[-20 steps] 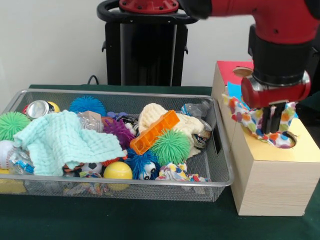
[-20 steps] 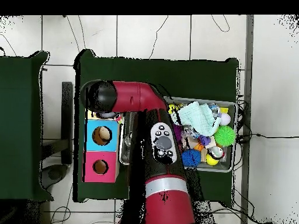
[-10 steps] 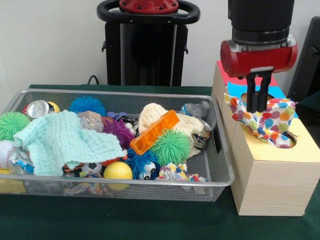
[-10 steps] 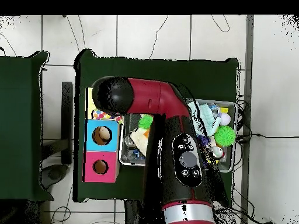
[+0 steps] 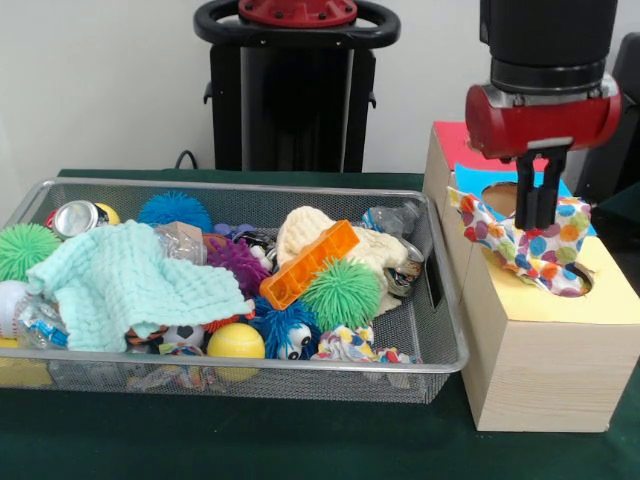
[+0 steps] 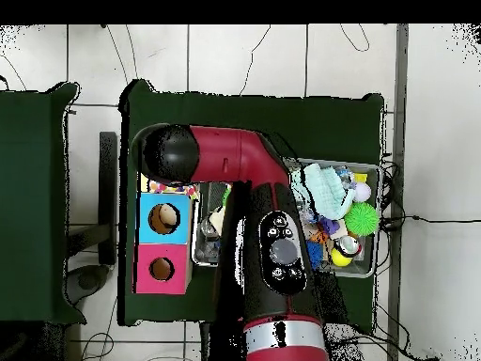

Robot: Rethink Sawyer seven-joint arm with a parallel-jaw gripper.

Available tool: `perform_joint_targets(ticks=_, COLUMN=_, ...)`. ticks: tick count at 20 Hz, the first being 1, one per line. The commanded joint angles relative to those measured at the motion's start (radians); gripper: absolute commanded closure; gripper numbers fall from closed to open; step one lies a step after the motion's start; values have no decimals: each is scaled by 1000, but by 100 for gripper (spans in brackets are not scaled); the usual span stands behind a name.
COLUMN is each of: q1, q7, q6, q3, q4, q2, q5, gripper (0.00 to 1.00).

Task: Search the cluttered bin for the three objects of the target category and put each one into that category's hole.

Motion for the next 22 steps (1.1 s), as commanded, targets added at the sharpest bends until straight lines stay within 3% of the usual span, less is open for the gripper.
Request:
perform_joint_targets(ticks=1, q1=27, q7=151, q6=117, q3=-22, q4=-28, q2=111, q5=-35, gripper=100)
perform_joint_targets(ticks=11, q1=50, q7=127, q6=314, q3=-79, q4=-98, q2=146, q5=-76, gripper=100)
perform_joint_targets(ticks=22, q1=77, q7=153, q6=335, q3=-89, q4=-183, q2=193, q5=-83, gripper=100)
